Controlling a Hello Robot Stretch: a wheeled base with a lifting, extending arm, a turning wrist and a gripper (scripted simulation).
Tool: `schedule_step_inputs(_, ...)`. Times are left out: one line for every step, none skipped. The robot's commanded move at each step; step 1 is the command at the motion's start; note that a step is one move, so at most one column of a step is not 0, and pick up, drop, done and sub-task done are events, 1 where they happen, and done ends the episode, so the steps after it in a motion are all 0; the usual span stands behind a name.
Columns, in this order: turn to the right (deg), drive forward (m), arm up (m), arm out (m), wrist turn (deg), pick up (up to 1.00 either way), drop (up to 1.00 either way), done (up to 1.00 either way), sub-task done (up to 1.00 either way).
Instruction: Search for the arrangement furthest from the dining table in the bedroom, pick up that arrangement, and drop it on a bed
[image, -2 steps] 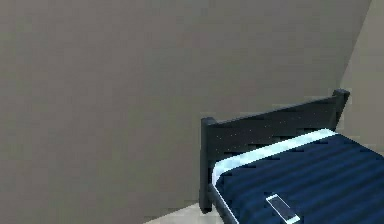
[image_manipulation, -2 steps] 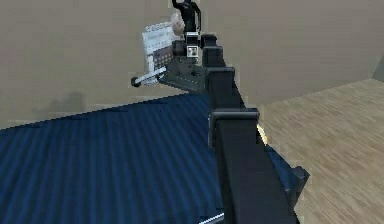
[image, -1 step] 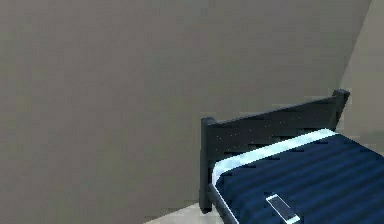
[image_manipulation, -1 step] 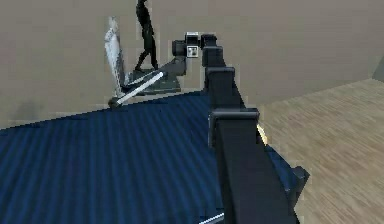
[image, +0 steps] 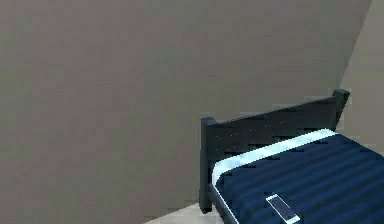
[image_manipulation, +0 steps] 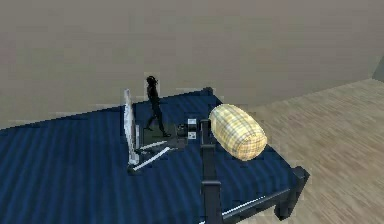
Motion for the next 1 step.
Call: schedule_step_inputs(0.0, 0.0, -0.32, 0.0, 0.0, 0.0, 0.0, 0.0, 0.0)
